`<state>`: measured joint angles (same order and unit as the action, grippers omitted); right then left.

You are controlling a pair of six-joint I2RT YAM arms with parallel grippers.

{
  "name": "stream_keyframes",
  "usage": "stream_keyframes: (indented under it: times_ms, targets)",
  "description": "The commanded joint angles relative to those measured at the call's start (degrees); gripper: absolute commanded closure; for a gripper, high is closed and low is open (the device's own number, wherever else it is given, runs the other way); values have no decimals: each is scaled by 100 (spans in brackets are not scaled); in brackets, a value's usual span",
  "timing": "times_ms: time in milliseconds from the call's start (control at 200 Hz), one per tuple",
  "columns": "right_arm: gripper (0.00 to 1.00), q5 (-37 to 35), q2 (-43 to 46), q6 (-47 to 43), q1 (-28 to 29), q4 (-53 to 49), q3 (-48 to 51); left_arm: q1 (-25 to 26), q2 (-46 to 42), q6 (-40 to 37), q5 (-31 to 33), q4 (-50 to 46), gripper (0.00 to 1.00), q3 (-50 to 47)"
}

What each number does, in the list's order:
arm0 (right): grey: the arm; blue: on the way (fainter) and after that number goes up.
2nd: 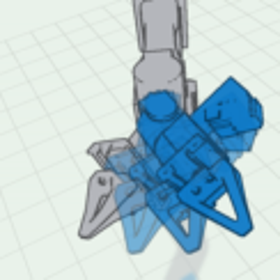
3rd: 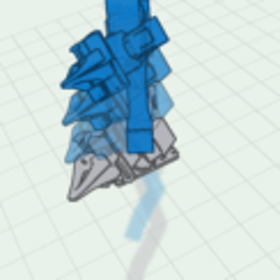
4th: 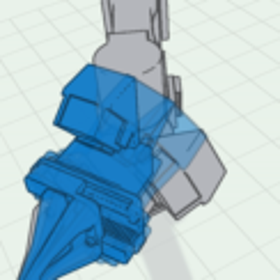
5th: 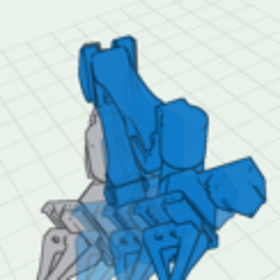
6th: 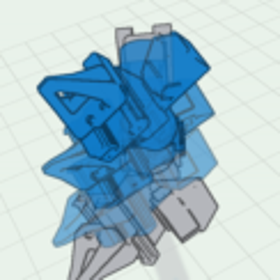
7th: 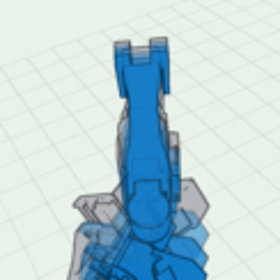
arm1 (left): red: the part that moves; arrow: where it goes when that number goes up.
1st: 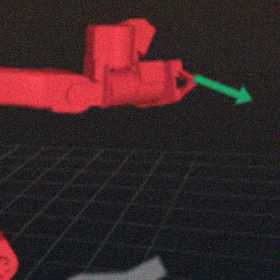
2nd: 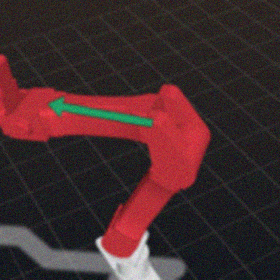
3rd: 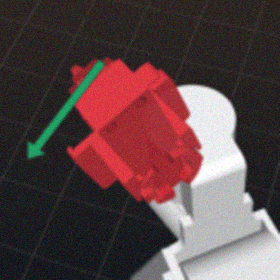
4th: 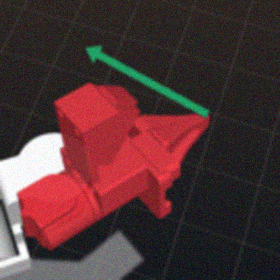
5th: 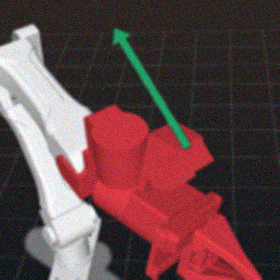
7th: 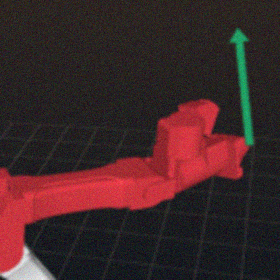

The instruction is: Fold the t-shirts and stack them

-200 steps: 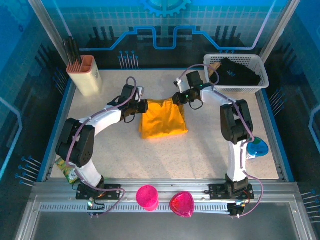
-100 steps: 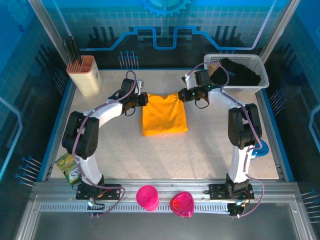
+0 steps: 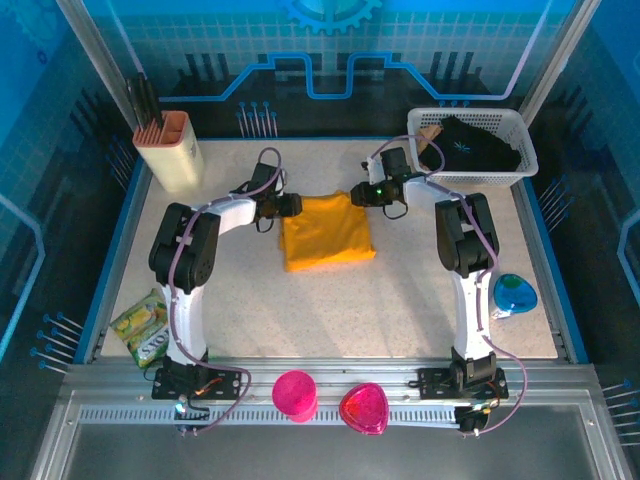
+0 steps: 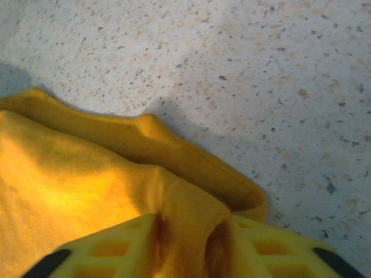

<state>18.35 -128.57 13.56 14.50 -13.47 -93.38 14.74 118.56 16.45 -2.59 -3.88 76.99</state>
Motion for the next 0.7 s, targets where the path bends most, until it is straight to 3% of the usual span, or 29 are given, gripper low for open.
stream_keyframes:
  times_ms: [0, 75, 205, 310, 380, 490, 606, 691]
  targets:
    - [57, -166, 451, 15, -52, 159, 178, -11, -418, -166, 210, -92, 9, 164]
    - [52, -224, 816, 6, -48, 246, 417, -6, -791, -328, 246, -113, 1, 59]
    - [38, -376, 1591, -63, -19, 228, 938, -6, -1720, -545, -359, 429, 1, -649]
    - [34, -644, 2317, -142, 107, 121, 1532, -14, -2490, 118, -134, 272, 1, -1077]
    - [35, -768, 2684, -116, 230, -29, 1901, -33, -2787, 500, 29, -350, 1, -1120]
    - [37, -1155, 2955, 124, 484, -472, 2246, -33, -2914, 913, -484, -967, 1, -1268]
    - [40, -1573, 2841, 269, 750, -923, 2294, 94, -2731, 1357, -962, -1354, 1, -1420]
    - [42, -1605, 2621, 514, 832, -1049, 2242, 372, -2507, 1427, -755, -1372, 5, -1544]
